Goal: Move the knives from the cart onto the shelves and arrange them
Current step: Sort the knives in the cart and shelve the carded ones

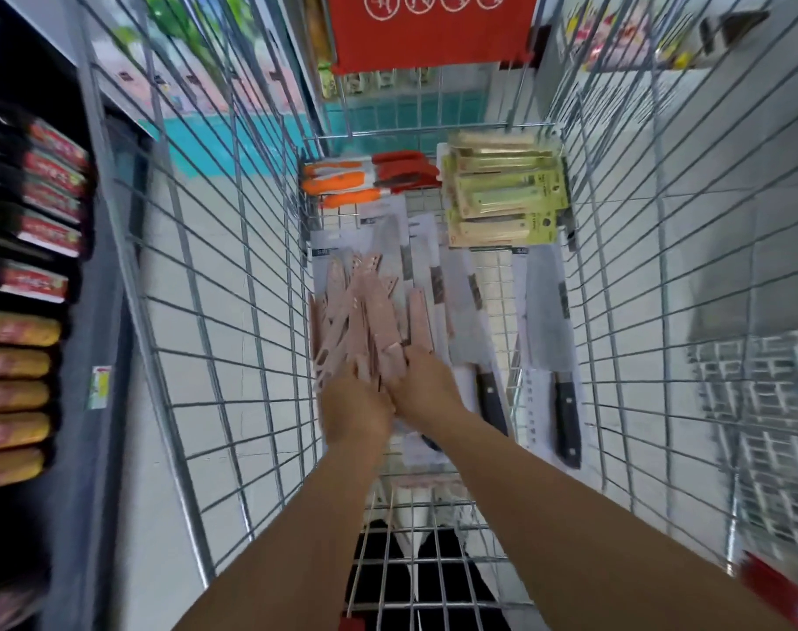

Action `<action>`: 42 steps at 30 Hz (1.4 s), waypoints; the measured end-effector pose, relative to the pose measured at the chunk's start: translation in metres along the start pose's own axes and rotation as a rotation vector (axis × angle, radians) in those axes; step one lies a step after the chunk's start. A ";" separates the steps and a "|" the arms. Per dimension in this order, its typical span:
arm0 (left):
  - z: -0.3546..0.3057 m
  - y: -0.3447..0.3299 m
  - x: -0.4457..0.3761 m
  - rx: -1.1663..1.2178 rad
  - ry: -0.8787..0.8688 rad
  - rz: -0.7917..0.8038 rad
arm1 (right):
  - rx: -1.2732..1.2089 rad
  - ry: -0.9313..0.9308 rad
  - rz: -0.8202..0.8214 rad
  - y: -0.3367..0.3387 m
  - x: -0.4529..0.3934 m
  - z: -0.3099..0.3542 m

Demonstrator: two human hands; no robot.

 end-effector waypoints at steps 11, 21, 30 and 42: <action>-0.039 -0.026 0.006 -0.459 -0.568 0.240 | 0.217 0.166 -0.213 0.019 0.015 0.000; -0.054 -0.109 0.035 -0.812 -0.886 0.679 | 0.277 -0.314 -0.225 0.044 -0.004 -0.103; -0.052 -0.116 0.033 -0.809 -0.839 0.703 | 0.330 -0.286 -0.217 0.050 -0.001 -0.106; -0.088 -0.142 0.061 -0.132 -0.524 0.739 | 0.292 -0.333 -0.162 0.083 0.038 -0.130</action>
Point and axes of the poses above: each hand's wrist, its own x-axis away from the middle knuckle, its own y-axis out of the back of the hand, z = x × y, the point moved 10 cm from there along -x, towards the middle knuckle, and after that the axes turned 12 degrees about -y, right-handed, at the moved point
